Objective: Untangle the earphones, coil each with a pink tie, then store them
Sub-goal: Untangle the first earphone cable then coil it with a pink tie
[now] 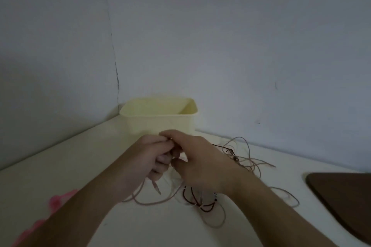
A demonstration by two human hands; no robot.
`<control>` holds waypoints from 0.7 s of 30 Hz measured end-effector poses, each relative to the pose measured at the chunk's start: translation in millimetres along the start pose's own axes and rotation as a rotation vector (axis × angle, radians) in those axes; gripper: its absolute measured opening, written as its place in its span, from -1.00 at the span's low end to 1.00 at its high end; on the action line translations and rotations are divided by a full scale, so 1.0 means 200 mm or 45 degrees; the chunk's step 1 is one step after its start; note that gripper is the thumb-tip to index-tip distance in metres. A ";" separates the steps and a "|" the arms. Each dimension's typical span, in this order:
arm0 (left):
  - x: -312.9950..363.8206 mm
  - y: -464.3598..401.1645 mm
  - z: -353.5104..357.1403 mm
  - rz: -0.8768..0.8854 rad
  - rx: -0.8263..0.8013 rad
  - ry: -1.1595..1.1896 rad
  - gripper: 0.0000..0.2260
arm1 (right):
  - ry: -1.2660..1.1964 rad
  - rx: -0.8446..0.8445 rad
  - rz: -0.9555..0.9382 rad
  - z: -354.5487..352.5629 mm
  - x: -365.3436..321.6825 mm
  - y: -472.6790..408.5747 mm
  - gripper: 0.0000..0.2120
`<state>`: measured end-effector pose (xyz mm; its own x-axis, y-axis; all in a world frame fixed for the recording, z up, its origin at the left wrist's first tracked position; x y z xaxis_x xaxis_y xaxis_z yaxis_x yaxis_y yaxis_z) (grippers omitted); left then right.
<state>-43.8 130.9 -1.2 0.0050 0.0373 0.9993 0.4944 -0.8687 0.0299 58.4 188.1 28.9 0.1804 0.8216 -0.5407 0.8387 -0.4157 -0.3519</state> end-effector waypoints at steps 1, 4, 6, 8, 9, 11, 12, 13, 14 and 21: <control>-0.01 0.00 -0.01 0.015 -0.041 0.003 -0.71 | 0.041 0.044 -0.019 0.01 0.01 -0.02 -0.72; -0.02 -0.01 -0.08 0.020 -0.119 0.063 -0.75 | -0.094 0.084 0.033 -0.03 0.06 -0.05 -0.87; -0.01 -0.03 -0.12 0.006 -0.238 0.179 -0.75 | -0.315 0.139 0.061 -0.09 0.06 -0.08 -0.81; 0.02 -0.04 -0.12 0.009 -0.426 0.333 -0.77 | -0.485 0.263 0.070 -0.16 0.06 -0.13 -0.77; 0.05 -0.04 -0.11 0.022 -0.527 0.427 -0.80 | -0.554 0.323 0.077 -0.16 0.06 -0.15 -0.76; 0.11 -0.05 -0.09 0.062 -0.664 0.622 -0.85 | -0.664 0.412 0.108 -0.13 0.09 -0.20 -0.71; 0.13 -0.05 -0.09 0.093 -0.684 0.713 -0.87 | -0.666 0.437 0.119 -0.09 0.10 -0.22 -0.67; 0.15 -0.07 -0.09 0.136 -0.664 0.799 -0.89 | -0.604 0.440 0.117 -0.05 0.10 -0.23 -0.64; 0.15 -0.08 -0.10 0.174 -0.598 0.871 -0.89 | -0.491 0.424 0.118 0.00 0.10 -0.24 -0.61; 0.08 -0.12 -0.25 0.423 0.197 0.775 -0.67 | -0.100 0.208 0.060 0.22 0.03 -0.22 -0.72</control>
<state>-99.6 127.1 14.3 -0.2874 -0.5394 0.7915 0.6689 -0.7045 -0.2372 -0.2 195.4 7.9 0.1710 0.7695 -0.6153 0.7345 -0.5159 -0.4410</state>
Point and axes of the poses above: each hand's wrist, its own y-axis away from the middle knuckle, its own z-axis out of the palm, x = y × z, the point moved 7 cm from there along -y, towards the middle knuckle, and after that the axes turned 9 degrees about x, right-handed, at the moved point
